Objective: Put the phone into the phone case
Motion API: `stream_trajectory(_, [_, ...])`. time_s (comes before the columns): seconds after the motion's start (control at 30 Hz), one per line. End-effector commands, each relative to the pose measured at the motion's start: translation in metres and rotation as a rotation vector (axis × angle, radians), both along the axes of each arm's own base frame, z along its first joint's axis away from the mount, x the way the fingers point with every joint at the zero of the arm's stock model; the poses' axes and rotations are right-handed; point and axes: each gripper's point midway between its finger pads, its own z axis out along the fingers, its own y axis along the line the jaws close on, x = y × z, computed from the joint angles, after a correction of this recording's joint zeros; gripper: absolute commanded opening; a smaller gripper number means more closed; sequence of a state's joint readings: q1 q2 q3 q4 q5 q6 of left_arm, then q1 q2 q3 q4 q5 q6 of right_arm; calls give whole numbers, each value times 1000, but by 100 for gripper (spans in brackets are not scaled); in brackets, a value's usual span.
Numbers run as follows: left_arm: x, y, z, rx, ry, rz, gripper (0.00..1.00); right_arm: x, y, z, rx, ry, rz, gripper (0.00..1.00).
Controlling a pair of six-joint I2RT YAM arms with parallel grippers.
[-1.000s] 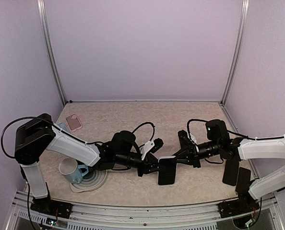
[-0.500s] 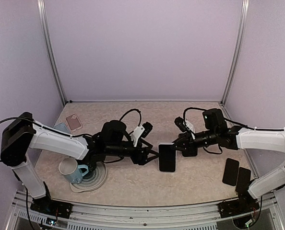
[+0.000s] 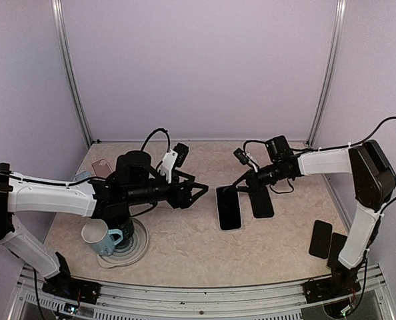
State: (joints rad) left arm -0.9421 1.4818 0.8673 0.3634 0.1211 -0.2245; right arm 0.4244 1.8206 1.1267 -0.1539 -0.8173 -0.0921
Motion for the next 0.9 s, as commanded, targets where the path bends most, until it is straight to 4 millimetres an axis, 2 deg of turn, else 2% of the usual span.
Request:
stream_trajectory(0.0, [3,17,-6,24,20,68,70,38,-32,-58,-175,33,-119,3])
stream_trajectory(0.1, [2,22,-1,22,10,82,70,41,-39,-79,-219,74,-141,3])
stream_trajectory(0.2, [3,27,3,23,0,96,70,47,-50,-92,-233,118,-181,3])
stream_trajectory(0.37, [3,31,6,23,-7,108,71,68,-65,-93,-209,127,-251,7])
stream_trajectory(0.57, [17,38,8,43,5,190,71,74,-59,-103,-213,149,-212,17])
stream_trajectory(0.7, [38,58,10,78,43,334,73,79,-60,-104,-225,148,-214,25])
stream_trajectory(0.77, [53,74,11,95,69,423,74,83,-60,-103,-233,145,-220,29])
stream_trajectory(0.87, [80,109,16,136,89,578,75,91,-63,-96,-258,123,-244,36])
